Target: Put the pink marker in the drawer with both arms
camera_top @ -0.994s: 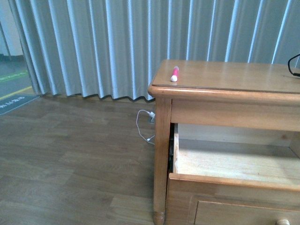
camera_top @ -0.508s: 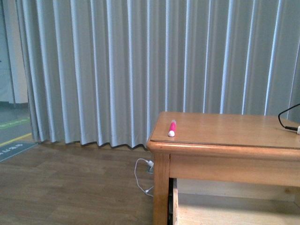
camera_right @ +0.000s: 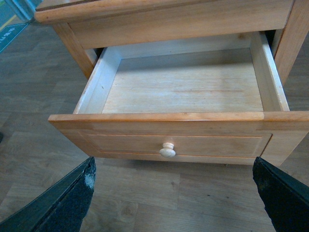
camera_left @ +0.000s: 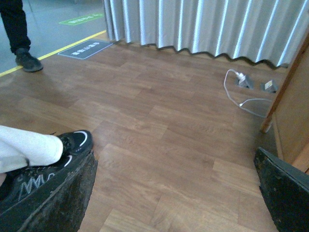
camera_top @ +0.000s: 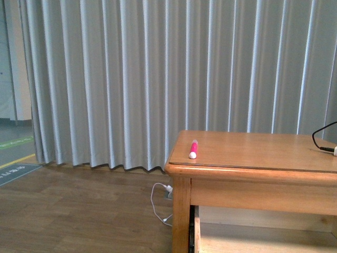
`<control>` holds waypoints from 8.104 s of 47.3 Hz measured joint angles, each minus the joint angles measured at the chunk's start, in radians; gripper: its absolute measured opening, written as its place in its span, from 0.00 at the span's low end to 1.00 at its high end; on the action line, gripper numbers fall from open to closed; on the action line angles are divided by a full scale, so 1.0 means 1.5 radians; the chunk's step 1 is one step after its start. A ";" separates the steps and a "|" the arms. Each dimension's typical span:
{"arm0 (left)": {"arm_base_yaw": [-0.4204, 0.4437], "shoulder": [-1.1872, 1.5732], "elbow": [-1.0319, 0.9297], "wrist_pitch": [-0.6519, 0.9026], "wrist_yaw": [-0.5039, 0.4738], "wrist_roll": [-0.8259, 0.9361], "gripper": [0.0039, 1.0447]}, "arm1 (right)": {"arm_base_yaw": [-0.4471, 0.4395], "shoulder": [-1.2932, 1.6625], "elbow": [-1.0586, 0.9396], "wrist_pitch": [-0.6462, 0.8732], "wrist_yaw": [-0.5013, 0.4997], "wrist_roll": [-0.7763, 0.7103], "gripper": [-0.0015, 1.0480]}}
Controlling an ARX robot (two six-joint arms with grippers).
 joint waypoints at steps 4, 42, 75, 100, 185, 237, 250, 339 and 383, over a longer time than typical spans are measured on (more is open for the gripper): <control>-0.057 0.084 0.029 0.047 -0.042 -0.003 0.94 | 0.000 0.000 0.000 0.000 0.000 0.000 0.91; -0.169 1.003 0.768 0.208 0.119 0.113 0.94 | 0.000 0.000 0.000 0.000 0.000 0.000 0.91; -0.157 1.315 1.169 0.033 0.127 0.075 0.94 | 0.000 0.000 0.000 0.000 0.000 0.000 0.91; -0.151 1.435 1.325 -0.047 0.137 0.058 0.94 | 0.000 0.000 0.000 0.000 0.000 0.000 0.91; -0.227 1.095 0.818 0.157 0.485 0.290 0.14 | 0.000 0.000 0.000 0.000 0.000 0.000 0.91; -0.261 1.299 0.905 0.157 0.409 0.300 0.46 | 0.000 0.000 0.000 0.000 0.000 0.000 0.91; -0.252 1.142 0.787 0.214 0.240 0.258 0.89 | 0.000 0.000 0.000 0.000 0.000 0.000 0.91; 0.169 -0.087 0.013 -0.048 0.360 0.035 0.04 | 0.000 0.000 0.000 0.000 0.001 0.000 0.91; 0.171 -0.117 -0.007 -0.047 0.364 0.036 0.64 | 0.049 0.204 -0.023 0.117 0.187 -0.137 0.91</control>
